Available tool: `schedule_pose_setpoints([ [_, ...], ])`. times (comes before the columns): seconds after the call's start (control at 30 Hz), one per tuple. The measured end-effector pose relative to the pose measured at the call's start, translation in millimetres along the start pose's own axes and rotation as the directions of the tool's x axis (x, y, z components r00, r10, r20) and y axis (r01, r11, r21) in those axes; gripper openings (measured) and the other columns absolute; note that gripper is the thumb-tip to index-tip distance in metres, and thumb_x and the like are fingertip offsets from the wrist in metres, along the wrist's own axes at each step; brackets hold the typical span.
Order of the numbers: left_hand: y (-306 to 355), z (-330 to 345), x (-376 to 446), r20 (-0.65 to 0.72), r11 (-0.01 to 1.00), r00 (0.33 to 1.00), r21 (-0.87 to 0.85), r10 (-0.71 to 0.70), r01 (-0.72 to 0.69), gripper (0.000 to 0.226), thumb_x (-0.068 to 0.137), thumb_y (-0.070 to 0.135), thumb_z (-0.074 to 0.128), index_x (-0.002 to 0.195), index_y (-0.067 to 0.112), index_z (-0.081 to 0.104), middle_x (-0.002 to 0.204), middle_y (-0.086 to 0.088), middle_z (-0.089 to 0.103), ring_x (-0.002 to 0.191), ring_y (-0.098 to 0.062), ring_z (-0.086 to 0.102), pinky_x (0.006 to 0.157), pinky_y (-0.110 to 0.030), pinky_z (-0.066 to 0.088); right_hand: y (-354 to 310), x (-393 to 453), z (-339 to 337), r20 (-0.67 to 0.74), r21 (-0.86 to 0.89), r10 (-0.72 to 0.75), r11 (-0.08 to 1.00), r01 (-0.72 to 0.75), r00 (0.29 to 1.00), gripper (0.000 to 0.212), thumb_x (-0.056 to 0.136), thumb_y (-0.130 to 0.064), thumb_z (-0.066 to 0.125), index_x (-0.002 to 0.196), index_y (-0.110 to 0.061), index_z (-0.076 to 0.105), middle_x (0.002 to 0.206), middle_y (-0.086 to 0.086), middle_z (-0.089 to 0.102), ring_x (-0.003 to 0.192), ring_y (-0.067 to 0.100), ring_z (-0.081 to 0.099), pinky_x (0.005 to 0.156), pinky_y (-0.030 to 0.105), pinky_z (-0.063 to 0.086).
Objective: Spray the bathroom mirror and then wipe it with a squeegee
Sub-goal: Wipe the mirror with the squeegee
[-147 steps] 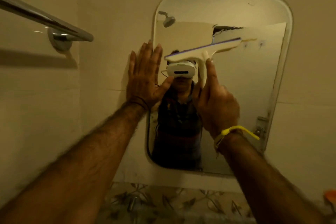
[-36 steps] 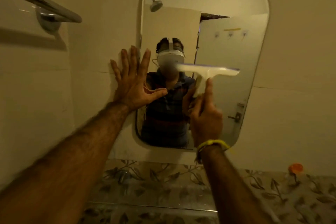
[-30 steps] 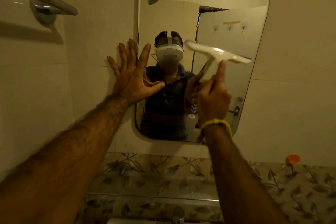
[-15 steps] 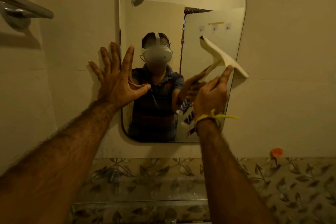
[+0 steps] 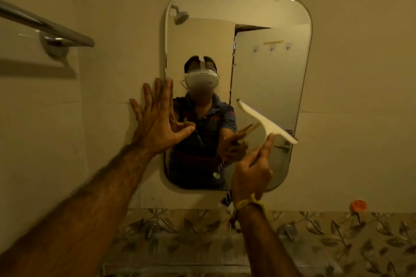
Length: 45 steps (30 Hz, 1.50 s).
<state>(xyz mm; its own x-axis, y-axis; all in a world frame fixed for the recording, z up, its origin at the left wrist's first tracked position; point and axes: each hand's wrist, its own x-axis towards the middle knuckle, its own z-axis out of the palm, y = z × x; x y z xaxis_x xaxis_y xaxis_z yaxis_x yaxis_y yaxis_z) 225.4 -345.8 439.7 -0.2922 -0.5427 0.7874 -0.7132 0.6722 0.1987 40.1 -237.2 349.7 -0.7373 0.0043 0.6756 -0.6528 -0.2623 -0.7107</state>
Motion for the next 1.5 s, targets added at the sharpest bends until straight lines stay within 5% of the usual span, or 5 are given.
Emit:
schedule_pose_setpoints([
  [0.27,-3.8,2.7,-18.7,0.073,0.999,0.997,-0.039,-0.009,0.012,0.137,0.071,0.080,0.062,0.139,0.037,-0.048,0.159,0.001,-0.040,0.148,-0.028,-0.033,0.116,-0.063,-0.020,-56.0,36.6,23.2,0.115,0.058,-0.012,0.998,0.005,0.993,0.054,0.103,-0.030,0.036,0.155,-0.030,0.018,0.063,-0.002,0.061,0.045,0.004,0.057,0.041,0.015,0.052],
  [0.67,-13.5,-3.1,-29.7,0.020,0.980,1.000,-0.197,0.000,0.004,0.131,0.082,0.053,0.076,0.154,0.029,-0.031,0.165,0.006,-0.022,0.148,-0.015,-0.025,0.121,-0.051,-0.016,-84.7,15.8,34.1,0.405,-0.051,-0.400,0.888,0.457,0.822,0.056,0.101,-0.020,0.044,0.154,-0.021,0.026,0.118,0.013,0.068,0.091,0.027,0.068,0.071,0.039,0.062],
  [0.9,-30.5,-6.8,-40.2,0.131,0.976,0.990,-0.208,-0.043,0.069,0.145,0.073,0.058,0.082,0.145,0.036,-0.041,0.158,0.010,-0.042,0.148,-0.020,-0.035,0.123,-0.046,-0.010,-38.5,-10.1,6.9,0.569,-0.109,-0.446,0.791,0.602,0.690,0.053,0.101,-0.021,0.037,0.153,-0.029,0.028,0.091,0.006,0.068,0.058,0.024,0.060,0.047,0.037,0.055],
  [1.2,-28.1,-6.3,-39.3,0.140,0.959,0.984,-0.249,-0.105,0.138,0.154,0.064,0.057,0.089,0.149,0.034,-0.038,0.163,0.011,-0.032,0.150,-0.021,-0.030,0.120,-0.051,-0.006,-80.3,11.4,40.4,0.615,-0.118,-0.506,0.700,0.705,0.605,0.054,0.099,-0.040,0.020,0.153,-0.042,0.015,0.128,0.004,0.062,0.107,0.027,0.063,0.072,0.041,0.059],
  [1.5,-4.4,0.9,-35.8,0.156,0.982,0.977,-0.105,-0.142,0.160,0.160,0.056,0.067,0.088,0.152,0.030,-0.034,0.159,-0.011,-0.042,0.145,-0.037,-0.039,0.118,-0.062,-0.017,-57.0,21.9,15.4,0.530,-0.108,-0.491,0.769,0.630,0.691,0.047,0.101,-0.033,0.038,0.147,-0.040,0.035,0.125,0.004,0.065,0.099,0.029,0.067,0.064,0.036,0.058],
])
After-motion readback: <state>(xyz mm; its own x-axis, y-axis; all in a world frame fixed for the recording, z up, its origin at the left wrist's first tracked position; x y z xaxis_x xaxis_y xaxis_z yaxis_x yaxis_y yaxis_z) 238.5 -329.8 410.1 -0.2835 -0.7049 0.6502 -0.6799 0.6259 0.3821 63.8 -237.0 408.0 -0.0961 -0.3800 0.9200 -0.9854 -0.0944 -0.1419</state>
